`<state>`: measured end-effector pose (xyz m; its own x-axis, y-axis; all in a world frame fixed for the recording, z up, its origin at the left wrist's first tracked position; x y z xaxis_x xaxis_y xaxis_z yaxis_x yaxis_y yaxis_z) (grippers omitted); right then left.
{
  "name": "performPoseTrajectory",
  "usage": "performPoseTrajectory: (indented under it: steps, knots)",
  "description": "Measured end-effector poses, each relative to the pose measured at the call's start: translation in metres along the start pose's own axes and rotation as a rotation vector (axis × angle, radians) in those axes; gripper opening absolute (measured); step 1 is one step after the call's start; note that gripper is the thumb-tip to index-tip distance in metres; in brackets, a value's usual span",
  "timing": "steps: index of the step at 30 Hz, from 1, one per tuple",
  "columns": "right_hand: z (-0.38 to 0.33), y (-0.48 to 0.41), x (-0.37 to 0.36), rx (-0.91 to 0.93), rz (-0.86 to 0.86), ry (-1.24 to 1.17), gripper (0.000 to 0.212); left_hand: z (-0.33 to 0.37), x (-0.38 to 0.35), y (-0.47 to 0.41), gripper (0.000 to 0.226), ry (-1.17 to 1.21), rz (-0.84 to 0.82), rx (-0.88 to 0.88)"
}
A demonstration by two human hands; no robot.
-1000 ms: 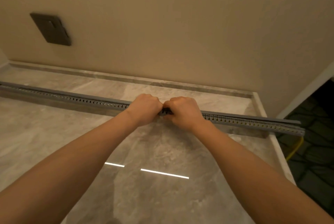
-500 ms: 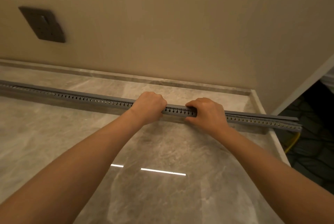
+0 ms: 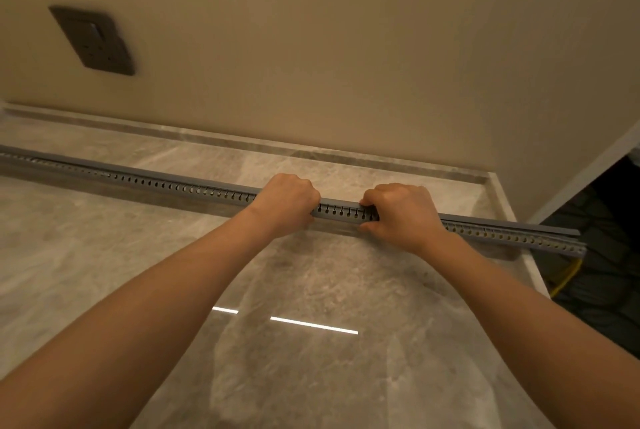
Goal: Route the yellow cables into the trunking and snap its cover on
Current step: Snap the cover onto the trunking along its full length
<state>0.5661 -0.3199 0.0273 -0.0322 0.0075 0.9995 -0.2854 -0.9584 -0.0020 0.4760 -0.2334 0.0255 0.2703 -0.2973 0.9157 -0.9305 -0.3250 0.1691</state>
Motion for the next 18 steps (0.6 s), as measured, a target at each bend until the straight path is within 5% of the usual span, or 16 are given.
performPoseTrajectory:
  steps: [18]
  knots:
    - [-0.047, -0.022, 0.006, 0.128, -0.026, 0.084, 0.023, 0.006, -0.005, 0.018, 0.025, 0.071, 0.075, 0.086]
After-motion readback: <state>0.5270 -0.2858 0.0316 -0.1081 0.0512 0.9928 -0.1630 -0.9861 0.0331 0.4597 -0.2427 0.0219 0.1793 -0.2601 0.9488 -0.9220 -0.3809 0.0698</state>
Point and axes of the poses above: each hand's wrist, its own y-axis away from the middle knuckle, its own x-axis out of the back of the hand, z = x × y, the point moved 7 cm from there along -y, towards the middle knuckle, and after that the axes turned 6 degrees about -z, right-handed, at the moved point
